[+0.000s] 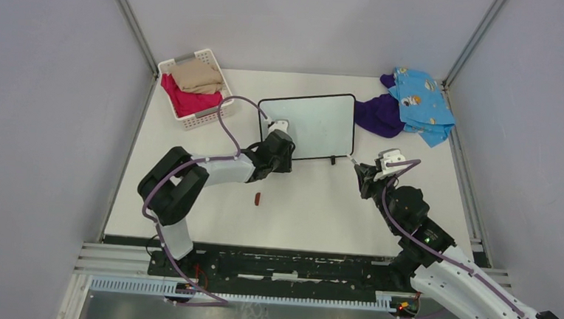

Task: Write a sentence on the whiteboard
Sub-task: Move the whiteboard stand to the center of the board.

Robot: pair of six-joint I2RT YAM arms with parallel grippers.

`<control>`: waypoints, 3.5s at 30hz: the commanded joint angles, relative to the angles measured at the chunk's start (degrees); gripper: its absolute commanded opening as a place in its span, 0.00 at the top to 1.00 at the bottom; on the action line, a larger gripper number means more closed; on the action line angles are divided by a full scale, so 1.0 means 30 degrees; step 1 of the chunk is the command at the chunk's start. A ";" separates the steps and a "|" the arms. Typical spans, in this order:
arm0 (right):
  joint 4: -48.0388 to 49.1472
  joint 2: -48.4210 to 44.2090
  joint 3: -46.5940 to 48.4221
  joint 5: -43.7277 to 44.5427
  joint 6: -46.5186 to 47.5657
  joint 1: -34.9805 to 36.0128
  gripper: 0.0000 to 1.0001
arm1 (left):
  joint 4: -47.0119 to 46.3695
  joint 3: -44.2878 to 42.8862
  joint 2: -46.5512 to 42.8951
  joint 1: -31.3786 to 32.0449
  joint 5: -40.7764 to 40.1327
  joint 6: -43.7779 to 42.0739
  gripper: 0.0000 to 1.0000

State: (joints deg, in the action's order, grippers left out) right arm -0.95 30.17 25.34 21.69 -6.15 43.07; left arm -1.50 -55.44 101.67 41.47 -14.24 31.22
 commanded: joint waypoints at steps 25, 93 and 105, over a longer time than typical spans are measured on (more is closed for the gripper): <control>-0.0849 -0.0946 0.0649 0.0885 0.0296 -0.0007 1.00 | -0.1220 0.1068 -0.0729 0.2015 -0.1679 0.0605 0.87; -0.0180 -0.2790 0.1395 -0.0677 0.0149 -0.0013 1.00 | 0.8794 -0.5290 -1.1601 -0.2967 -0.8807 -0.8728 0.00; -0.0005 -0.2821 0.1250 -0.0930 0.0384 -0.0009 1.00 | 0.7489 -0.3964 -1.0624 -0.6564 -0.5058 -0.7135 0.00</control>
State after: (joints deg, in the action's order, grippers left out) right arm -3.53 22.28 26.98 19.46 -5.87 43.07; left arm 27.38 -67.55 69.12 25.71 -39.20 8.97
